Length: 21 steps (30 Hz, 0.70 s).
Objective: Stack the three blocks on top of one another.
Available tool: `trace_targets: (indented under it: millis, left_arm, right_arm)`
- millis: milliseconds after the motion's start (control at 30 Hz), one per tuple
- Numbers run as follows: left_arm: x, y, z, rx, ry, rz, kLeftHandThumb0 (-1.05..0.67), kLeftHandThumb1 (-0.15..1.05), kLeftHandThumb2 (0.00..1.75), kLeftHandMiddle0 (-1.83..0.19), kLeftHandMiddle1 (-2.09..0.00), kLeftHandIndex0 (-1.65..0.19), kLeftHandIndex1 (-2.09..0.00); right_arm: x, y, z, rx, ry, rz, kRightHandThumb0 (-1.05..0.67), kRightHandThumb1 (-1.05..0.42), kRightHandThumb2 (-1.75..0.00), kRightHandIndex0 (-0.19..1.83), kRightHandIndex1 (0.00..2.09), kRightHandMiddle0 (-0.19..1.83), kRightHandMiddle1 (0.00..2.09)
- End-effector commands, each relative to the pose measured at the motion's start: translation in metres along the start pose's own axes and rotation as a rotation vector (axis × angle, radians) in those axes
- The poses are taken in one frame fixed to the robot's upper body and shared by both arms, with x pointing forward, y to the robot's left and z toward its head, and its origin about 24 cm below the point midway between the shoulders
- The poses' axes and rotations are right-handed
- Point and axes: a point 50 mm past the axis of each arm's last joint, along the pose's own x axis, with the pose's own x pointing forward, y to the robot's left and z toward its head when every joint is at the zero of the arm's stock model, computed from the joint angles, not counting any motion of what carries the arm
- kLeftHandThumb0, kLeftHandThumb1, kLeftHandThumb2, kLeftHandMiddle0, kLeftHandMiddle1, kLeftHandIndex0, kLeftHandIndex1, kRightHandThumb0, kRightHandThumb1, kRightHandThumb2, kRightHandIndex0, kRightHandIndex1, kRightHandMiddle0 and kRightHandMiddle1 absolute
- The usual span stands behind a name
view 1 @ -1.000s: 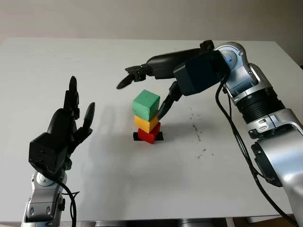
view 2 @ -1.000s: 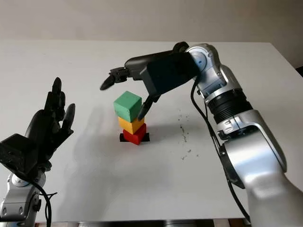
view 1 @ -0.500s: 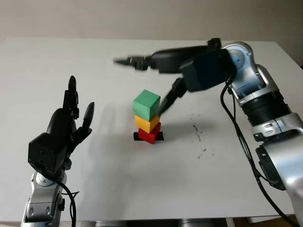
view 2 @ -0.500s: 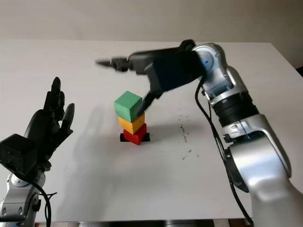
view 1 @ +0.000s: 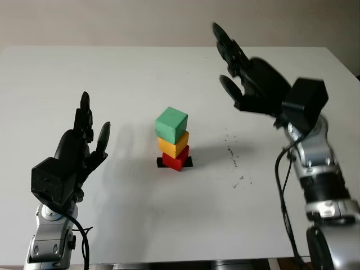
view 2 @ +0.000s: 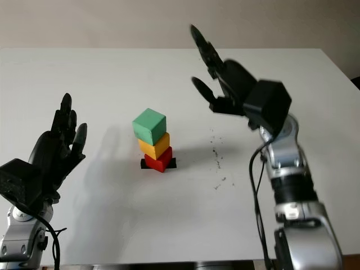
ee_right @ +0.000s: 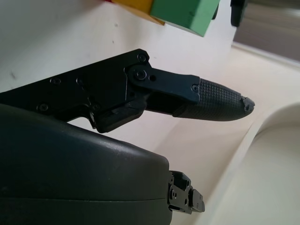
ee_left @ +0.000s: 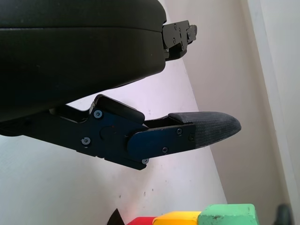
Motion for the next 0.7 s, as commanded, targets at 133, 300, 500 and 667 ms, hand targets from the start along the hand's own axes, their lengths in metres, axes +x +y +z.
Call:
trace_targets:
  millis: [133, 300, 500, 667]
  left_arm:
    - [0.003, -0.001, 0.001, 0.012, -0.023, -0.003, -0.84, 1.05, 0.60, 0.18, -0.05, 0.19, -0.05]
    - [0.001, -0.002, -0.003, -0.017, -0.003, -0.002, -0.85, 1.05, 0.60, 0.19, -0.04, 0.19, -0.04]
    - [0.000, -0.003, -0.003, -0.026, -0.010, 0.003, -0.84, 1.05, 0.59, 0.19, -0.05, 0.19, -0.04]
    - [-0.001, -0.004, -0.003, -0.048, -0.017, 0.000, -0.83, 1.05, 0.58, 0.19, -0.04, 0.19, -0.03]
  right_arm:
    - [-0.017, 0.015, -0.017, 0.130, 0.053, -0.104, -0.74, -1.05, -0.78, -0.19, 0.00, -0.19, 0.00]
    - [-0.028, 0.031, -0.027, 0.293, 0.100, -0.179, -0.75, -1.05, -0.79, -0.19, 0.00, -0.19, 0.00]
    - [-0.041, 0.047, -0.035, 0.404, 0.138, -0.205, -0.73, -1.05, -0.78, -0.19, 0.00, -0.19, 0.00]
    - [-0.050, 0.052, -0.036, 0.427, 0.162, -0.224, -0.69, -1.05, -0.77, -0.19, 0.00, -0.19, 0.00]
